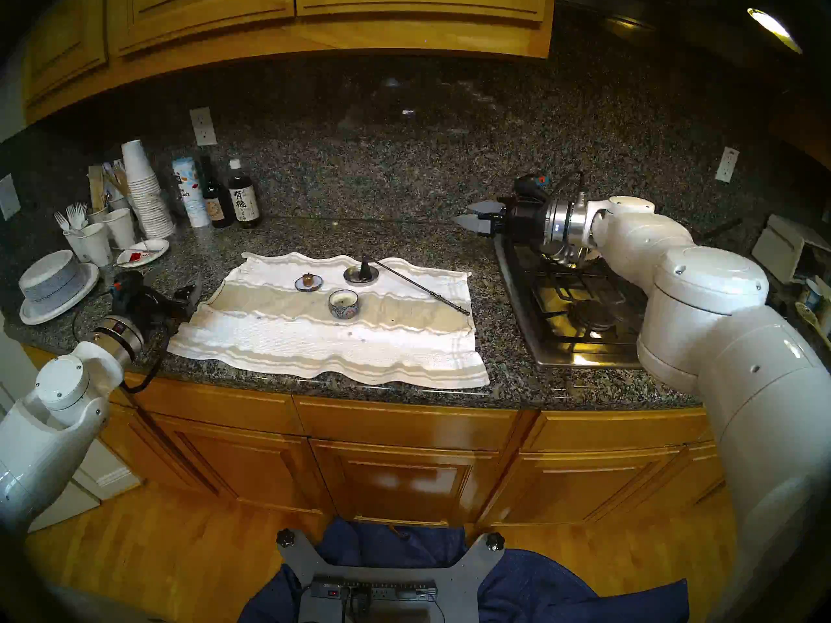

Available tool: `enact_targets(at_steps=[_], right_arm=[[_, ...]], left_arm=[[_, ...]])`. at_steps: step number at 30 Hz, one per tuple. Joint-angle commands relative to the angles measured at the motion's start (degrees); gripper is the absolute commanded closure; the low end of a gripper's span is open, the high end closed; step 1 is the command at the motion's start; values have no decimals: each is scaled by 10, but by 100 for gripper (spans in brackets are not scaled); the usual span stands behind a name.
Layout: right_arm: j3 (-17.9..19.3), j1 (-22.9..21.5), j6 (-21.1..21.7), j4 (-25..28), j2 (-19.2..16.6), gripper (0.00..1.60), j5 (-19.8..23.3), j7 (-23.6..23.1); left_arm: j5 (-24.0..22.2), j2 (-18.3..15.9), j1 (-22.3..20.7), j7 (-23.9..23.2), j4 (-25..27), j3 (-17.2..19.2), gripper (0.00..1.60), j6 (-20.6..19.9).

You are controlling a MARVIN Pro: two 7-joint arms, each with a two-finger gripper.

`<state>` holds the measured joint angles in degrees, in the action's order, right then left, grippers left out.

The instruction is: Put out candle flame

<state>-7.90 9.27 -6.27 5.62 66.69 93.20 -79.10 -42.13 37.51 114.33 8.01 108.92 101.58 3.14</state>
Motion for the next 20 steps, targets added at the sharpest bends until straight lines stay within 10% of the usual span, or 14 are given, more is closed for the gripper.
enact_targets(at_steps=[1, 20], right_arm=[[9, -25, 2, 1, -4, 0, 8, 1], [11, -25, 2, 1, -4, 0, 6, 0]], left_arm=[[1, -4, -12, 1, 9, 13, 0, 7], [1, -4, -12, 1, 9, 13, 0, 7]])
